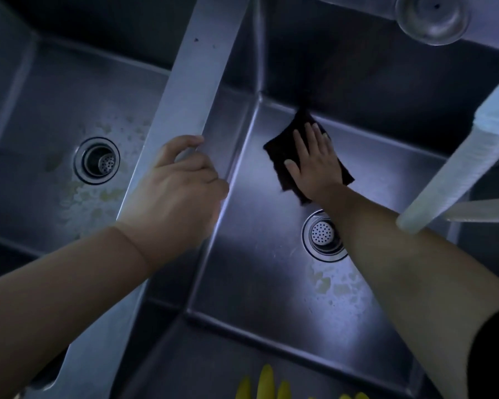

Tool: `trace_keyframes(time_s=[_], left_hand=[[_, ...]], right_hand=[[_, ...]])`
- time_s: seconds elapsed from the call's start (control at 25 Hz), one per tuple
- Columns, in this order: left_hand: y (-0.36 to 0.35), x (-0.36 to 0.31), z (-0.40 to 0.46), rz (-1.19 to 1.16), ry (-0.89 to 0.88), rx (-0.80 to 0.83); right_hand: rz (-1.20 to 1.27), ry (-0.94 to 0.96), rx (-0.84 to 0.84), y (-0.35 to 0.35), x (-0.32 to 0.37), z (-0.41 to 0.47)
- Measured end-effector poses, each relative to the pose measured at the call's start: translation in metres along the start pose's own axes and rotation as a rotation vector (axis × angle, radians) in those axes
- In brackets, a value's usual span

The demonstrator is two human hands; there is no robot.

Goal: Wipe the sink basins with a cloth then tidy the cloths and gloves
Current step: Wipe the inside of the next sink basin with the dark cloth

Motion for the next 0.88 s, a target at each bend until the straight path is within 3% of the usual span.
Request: trace_keyframes(time_s=[0.12,0.2,0.4,0.64,0.88], left_hand=[[-0.001,0.0,0.0,0.005,0.005,0.009],[0.0,-0.001,0.001,0.001,0.012,0.016],[0.001,-0.002,0.0,0.033,0.032,0.042],[0.001,-0.003,0.0,0.066,0.038,0.057],[-0.001,-0.003,0.002,0.058,0.016,0.074]], right_hand=[[-0.058,-0.097,0.047,-0.002,0.01,0.01],[-0.079,-0.045,0.049,-0.01,0.037,-0.002],[-0.086,0.248,0.012,-0.046,0.125,-0.072],[-0.241,0.679,0.127,-0.116,0.212,-0.186],[-0.333,1.035,0.113,-0.113,0.214,-0.199]])
Point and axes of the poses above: each hand's wrist, its own z-axis towards the middle knuckle, its own y-axis out of the back of the hand, x = y × z, the point moved 8 cm from there along z, towards the middle knuckle, and after that the axes turned 10 degrees about x, right-handed, at the moved point
